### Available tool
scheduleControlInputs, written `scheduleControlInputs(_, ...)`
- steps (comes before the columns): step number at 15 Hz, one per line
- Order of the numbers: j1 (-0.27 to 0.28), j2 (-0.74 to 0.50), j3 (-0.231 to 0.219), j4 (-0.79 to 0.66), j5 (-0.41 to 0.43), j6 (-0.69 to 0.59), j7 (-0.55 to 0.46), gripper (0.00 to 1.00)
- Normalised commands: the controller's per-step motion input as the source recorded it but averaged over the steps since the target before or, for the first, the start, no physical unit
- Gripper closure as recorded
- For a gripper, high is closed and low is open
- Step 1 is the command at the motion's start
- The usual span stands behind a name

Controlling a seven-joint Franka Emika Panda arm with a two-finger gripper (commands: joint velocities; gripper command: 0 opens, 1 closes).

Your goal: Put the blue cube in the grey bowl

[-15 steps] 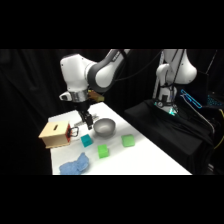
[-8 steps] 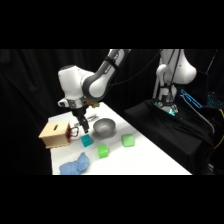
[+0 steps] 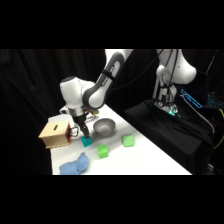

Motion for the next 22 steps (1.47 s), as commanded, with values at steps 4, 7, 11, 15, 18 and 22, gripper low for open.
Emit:
scheduleControlInputs(4,-0.021,0.20,0.024,0.22,-0.067,0.10,0.02,0.00)
scheduleControlInputs(7,-0.020,0.19,0.030,0.21,-0.060,0.08,0.03,0.00)
scheduleControlInputs(11,-0.039,0.19,0.036,0.21,-0.045,0.08,0.02,0.00)
scheduleControlInputs(15,-0.052,0.15,0.051,0.19,-0.024,0.10,0.02,0.28)
scheduleControlInputs(18,-0.037,0.06,0.027,0.10,-0.046,0.14,0.03,0.53)
scheduleControlInputs(22,-0.014,-0.11,0.010,-0.05,-0.076,0.09,0.03,0.69)
